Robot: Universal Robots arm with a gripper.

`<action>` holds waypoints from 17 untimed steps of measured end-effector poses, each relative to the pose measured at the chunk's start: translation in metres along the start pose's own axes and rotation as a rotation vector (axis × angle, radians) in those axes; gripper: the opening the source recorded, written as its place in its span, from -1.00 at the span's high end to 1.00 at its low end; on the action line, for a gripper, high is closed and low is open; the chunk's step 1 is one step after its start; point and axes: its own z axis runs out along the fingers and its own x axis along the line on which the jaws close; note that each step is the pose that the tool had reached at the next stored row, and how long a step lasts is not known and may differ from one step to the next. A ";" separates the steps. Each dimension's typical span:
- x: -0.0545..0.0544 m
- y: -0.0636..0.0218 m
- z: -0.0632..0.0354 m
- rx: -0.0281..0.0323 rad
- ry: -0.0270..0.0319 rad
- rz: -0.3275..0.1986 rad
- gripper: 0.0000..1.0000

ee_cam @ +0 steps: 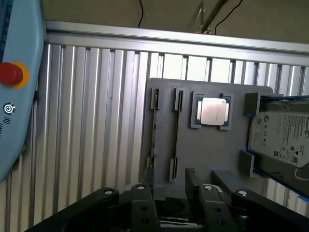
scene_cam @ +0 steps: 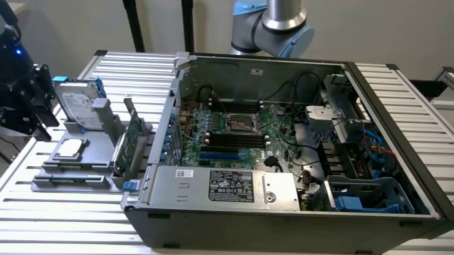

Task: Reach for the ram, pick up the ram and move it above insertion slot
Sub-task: 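Pick up the ram and move it above insertion slot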

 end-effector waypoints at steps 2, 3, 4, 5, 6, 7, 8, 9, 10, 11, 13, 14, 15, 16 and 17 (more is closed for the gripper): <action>0.000 0.0016 0.0036 0.0002 0.0000 0.000 0.15; 0.000 0.0025 0.0055 0.0001 0.0001 0.000 0.15; 0.000 0.0034 0.0074 0.0003 0.0000 0.001 0.15; 0.000 0.0041 0.0093 0.0004 0.0000 0.002 0.15; 0.000 0.0046 0.0110 0.0003 0.0000 0.003 0.15; 0.000 0.0051 0.0128 0.0003 0.0000 0.005 0.15; 0.000 0.0053 0.0146 0.0004 0.0000 0.007 0.15; 0.000 0.0055 0.0164 0.0005 -0.0001 0.010 0.15; 0.000 0.0056 0.0182 0.0004 -0.0001 0.013 0.15; 0.000 0.0056 0.0200 0.0005 -0.0001 0.015 0.15; 0.000 0.0055 0.0237 0.0006 -0.0002 0.019 0.15; 0.000 0.0055 0.0256 0.0007 -0.0002 0.020 0.15; 0.000 0.0055 0.0274 0.0007 -0.0003 0.021 0.15; 0.000 0.0055 0.0292 0.0007 -0.0002 0.022 0.15; 0.001 0.0055 0.0310 0.0007 -0.0003 0.023 0.15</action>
